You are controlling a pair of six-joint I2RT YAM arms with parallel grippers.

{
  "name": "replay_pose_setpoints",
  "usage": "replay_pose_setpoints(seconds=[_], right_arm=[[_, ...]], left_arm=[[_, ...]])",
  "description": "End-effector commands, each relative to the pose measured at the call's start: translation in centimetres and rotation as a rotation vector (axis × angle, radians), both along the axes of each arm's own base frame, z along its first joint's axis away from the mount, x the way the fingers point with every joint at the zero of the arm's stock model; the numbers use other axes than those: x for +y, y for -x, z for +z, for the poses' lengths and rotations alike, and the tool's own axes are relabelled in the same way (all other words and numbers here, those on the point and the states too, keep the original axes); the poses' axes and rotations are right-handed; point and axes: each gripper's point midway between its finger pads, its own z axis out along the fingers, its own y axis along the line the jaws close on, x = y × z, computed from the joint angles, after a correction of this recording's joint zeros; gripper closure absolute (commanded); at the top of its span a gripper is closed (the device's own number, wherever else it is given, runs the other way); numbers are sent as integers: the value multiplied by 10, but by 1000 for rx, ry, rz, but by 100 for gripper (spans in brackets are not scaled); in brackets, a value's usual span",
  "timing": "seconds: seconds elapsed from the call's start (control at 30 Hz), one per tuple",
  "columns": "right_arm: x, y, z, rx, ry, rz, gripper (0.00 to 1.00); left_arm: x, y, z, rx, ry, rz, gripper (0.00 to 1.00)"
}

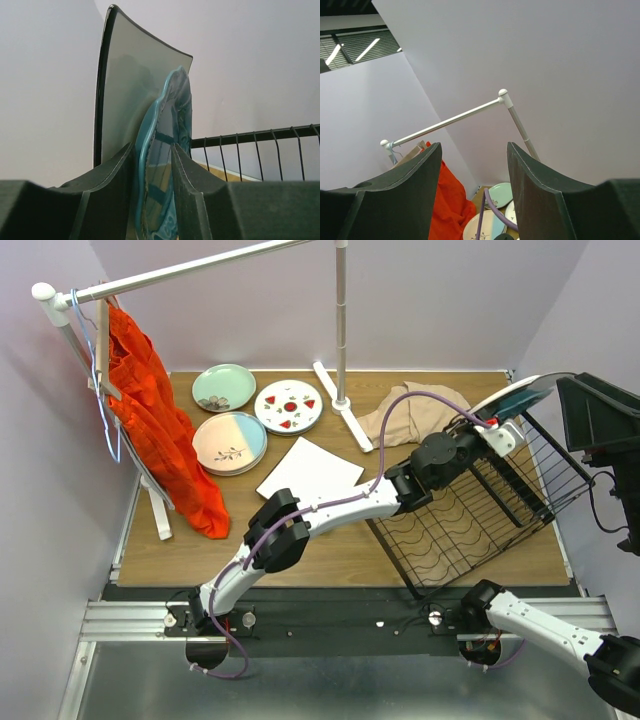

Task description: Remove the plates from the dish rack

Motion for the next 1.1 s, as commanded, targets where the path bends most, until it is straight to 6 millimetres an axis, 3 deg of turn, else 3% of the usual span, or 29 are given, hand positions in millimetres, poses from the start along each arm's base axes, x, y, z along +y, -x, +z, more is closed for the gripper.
replay_pose_setpoints(seconds=[0.0,0.3,0.43,0.7,0.9,1.07], right_arm=[[-5,-2,0,-6,4,-35,37],[-8,-1,0,-7,-1,-42,37],[-8,-2,1,-6,-3,-46,37],[-9,0,1,-9,-6,-42,37],[-10,0,1,-9,-9,-45,37],[-9,0,0,-8,-8,-45,37]], left_arm=[[-10,-2,-14,-22,-52,-16,57],[-19,-3,-23,-15,-73,-33,58],[-19,-4,-26,-11,-78,-28,73],[-15,-5,-22,-38,-84,22,91],[-20,-3,-22,-20,-96,-12,91],[-22,-3,-28,12,-109,-24,74]])
